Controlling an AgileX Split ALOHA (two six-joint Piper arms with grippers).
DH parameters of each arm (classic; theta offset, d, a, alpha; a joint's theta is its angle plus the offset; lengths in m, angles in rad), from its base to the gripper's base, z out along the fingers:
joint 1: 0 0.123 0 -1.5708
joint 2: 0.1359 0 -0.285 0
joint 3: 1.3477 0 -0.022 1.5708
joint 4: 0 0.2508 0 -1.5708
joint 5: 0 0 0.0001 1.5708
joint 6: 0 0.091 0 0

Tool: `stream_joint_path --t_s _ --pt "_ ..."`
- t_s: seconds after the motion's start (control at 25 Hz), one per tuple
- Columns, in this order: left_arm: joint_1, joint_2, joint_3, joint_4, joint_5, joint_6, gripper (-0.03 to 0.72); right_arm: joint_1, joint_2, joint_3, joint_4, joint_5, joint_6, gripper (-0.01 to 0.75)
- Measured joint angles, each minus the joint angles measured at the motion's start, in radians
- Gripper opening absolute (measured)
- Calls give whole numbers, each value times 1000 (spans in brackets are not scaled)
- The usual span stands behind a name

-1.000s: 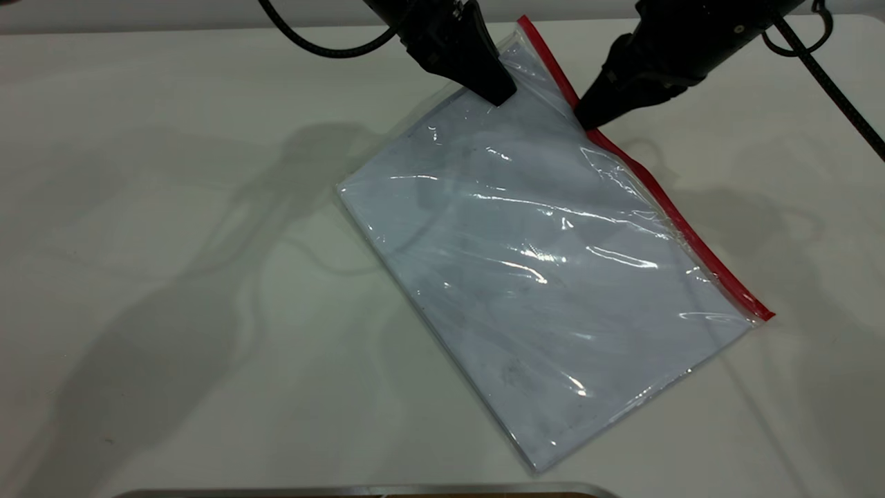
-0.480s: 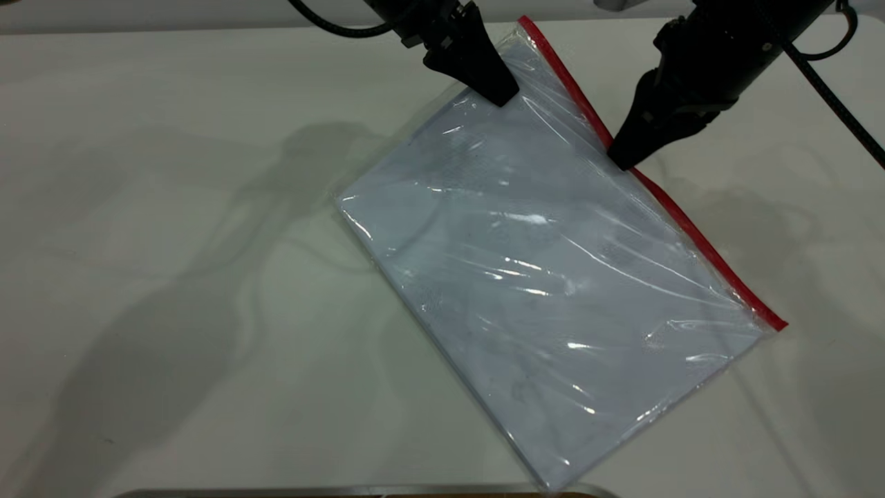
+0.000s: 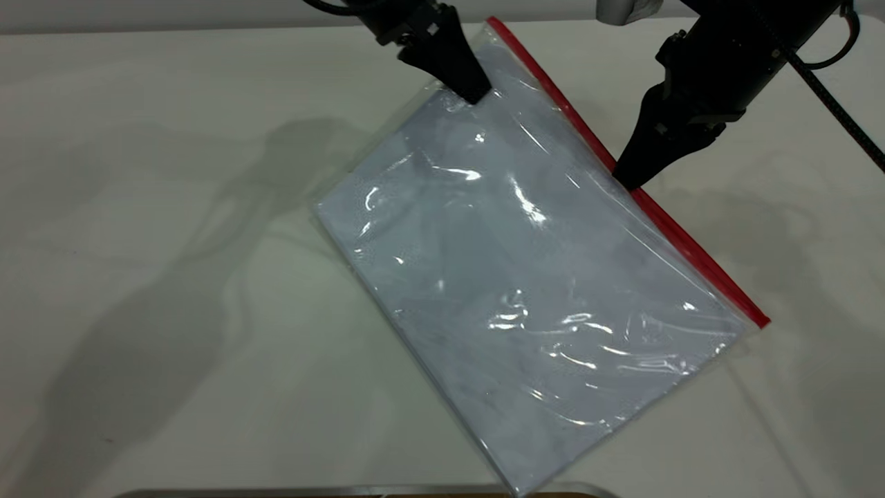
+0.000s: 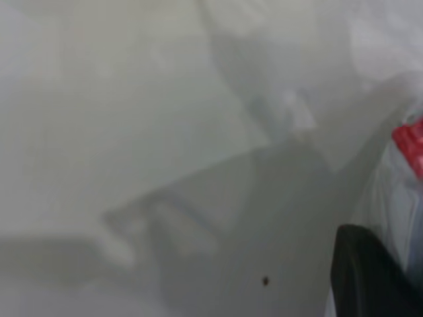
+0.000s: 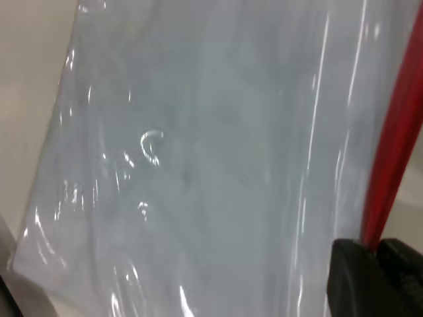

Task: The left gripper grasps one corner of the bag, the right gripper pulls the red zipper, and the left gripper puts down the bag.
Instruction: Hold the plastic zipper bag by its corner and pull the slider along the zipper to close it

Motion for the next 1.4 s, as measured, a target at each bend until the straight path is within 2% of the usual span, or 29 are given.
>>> stream_joint_path --t_s 0.48,0.72,1.08,1.28,1.4 --pt "53 0 0 70 -19 -66 52 0 0 0 -37 62 21 39" --pt "58 0 0 171 -55 -103 53 0 0 0 -109 112 82 43" --pt "61 0 0 185 -58 -79 55 0 0 1 -176 133 178 49" --pt "61 0 0 195 -65 -53 83 0 0 1 -184 133 236 90" --pt "62 0 0 216 -73 -45 130 -1 0 2 -186 138 254 162"
